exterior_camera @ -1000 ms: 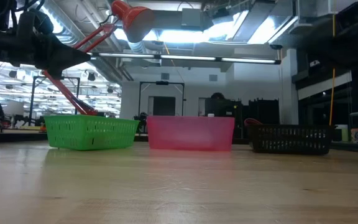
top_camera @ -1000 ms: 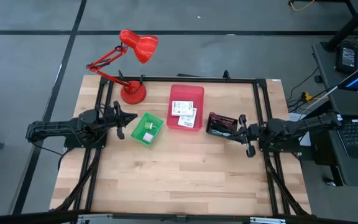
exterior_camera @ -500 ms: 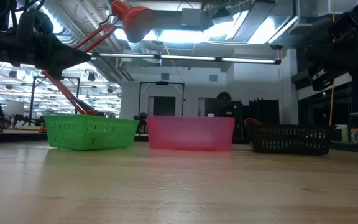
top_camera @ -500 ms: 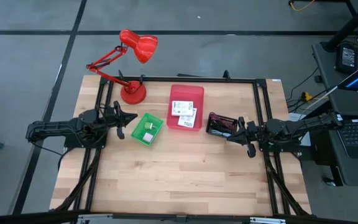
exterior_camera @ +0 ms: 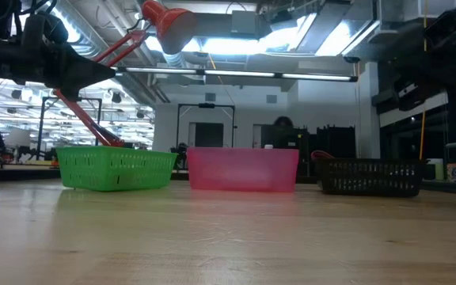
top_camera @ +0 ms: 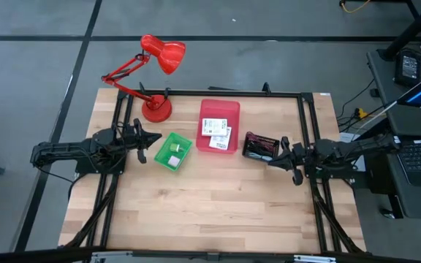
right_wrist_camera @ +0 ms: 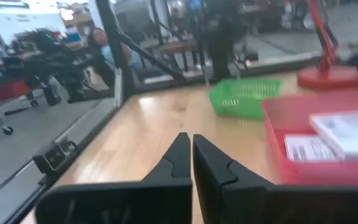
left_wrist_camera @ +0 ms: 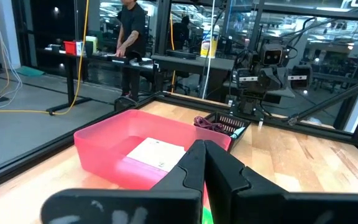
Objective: Pick and place items into bin
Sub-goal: Return to Home Position
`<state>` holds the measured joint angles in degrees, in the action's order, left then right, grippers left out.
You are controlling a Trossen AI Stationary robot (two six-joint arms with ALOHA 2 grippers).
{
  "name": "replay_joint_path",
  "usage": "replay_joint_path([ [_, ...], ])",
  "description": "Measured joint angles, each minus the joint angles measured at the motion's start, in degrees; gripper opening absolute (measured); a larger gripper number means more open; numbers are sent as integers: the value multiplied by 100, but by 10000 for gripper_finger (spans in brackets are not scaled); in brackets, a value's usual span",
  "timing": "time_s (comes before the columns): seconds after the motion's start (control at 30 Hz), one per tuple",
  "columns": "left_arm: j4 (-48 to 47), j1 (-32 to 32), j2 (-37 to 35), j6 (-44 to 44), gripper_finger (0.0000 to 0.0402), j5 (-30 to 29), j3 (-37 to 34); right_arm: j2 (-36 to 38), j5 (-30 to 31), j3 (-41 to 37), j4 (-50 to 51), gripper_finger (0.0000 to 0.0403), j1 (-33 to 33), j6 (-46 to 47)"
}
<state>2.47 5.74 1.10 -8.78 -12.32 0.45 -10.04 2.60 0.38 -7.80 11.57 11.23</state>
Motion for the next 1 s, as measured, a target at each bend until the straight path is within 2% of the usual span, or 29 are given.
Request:
replay_joint_path([
  [0.27,1,0,0,-1,2,-6,0,984,-628,0,611,0,21,-264],
  [1.0,1,0,0,3,2,-2,0,769,-768,0,591,0,39,-699],
])
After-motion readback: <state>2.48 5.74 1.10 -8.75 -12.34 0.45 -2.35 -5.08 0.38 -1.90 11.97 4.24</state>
